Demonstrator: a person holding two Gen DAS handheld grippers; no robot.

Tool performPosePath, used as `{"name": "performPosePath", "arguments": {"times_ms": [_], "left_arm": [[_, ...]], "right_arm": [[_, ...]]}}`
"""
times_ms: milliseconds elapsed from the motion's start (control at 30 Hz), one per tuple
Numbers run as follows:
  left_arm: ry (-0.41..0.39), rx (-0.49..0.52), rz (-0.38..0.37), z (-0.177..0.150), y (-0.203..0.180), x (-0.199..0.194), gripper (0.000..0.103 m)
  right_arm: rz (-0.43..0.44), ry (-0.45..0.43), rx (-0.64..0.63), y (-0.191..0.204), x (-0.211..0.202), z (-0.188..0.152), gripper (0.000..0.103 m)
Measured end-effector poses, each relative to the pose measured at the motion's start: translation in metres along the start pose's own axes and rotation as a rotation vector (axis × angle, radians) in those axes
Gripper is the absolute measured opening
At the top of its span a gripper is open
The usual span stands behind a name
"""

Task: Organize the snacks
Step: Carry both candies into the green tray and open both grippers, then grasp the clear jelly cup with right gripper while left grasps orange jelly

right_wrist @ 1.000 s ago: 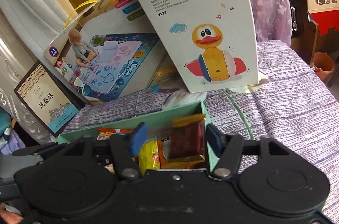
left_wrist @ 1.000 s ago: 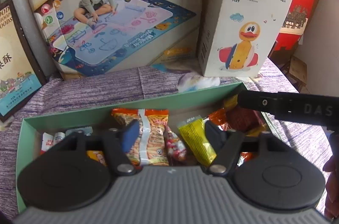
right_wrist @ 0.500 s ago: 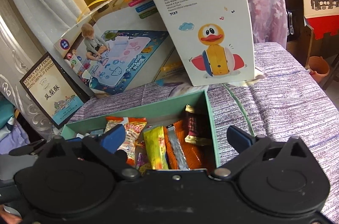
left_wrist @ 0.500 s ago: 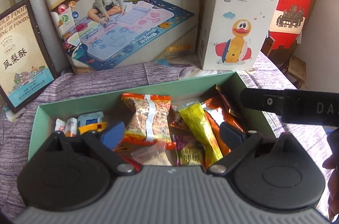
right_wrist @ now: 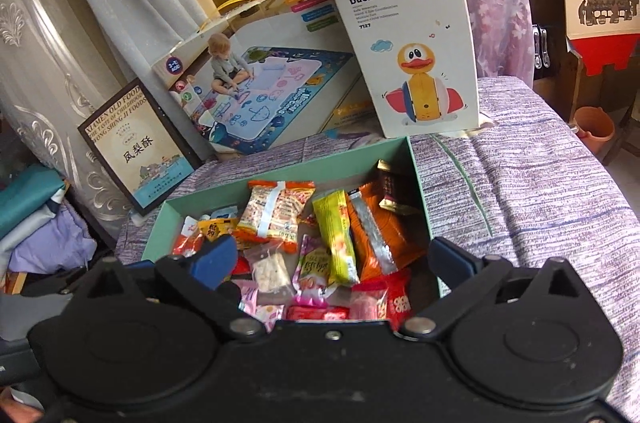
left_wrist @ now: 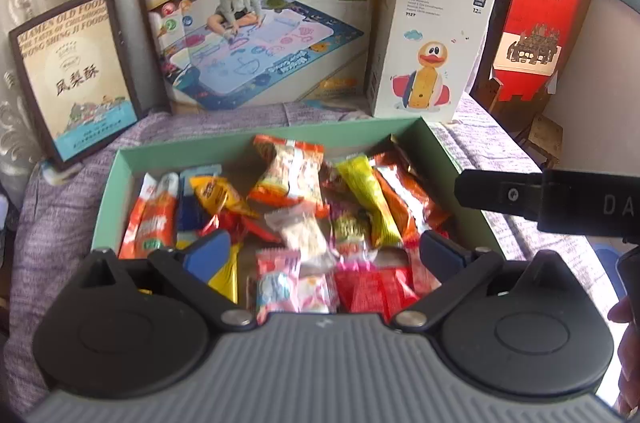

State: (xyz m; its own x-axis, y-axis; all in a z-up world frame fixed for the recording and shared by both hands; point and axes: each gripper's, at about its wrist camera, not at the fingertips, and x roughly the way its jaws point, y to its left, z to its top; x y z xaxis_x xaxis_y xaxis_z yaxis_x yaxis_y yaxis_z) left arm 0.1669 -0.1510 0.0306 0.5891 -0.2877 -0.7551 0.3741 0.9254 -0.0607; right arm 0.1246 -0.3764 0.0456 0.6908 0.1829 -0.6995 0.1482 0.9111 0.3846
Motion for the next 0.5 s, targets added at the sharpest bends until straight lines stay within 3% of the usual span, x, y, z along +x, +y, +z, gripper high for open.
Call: {"name": "performPosePath", "arguments": {"times_ms": [233,500], "left_arm": [[0.025,-0.023,0.007,-0.051,0.019,-0.024,0.103],[0.108,-0.082,0.035,-0.116,0.056,-0.026,0.103]], "right_arm": [[0.007,0.054,0.006,0.005,-0.02,-0.051,0.103],[0.006,0.178,0.031,0.007,-0.012,-0.12,0.103]]}}
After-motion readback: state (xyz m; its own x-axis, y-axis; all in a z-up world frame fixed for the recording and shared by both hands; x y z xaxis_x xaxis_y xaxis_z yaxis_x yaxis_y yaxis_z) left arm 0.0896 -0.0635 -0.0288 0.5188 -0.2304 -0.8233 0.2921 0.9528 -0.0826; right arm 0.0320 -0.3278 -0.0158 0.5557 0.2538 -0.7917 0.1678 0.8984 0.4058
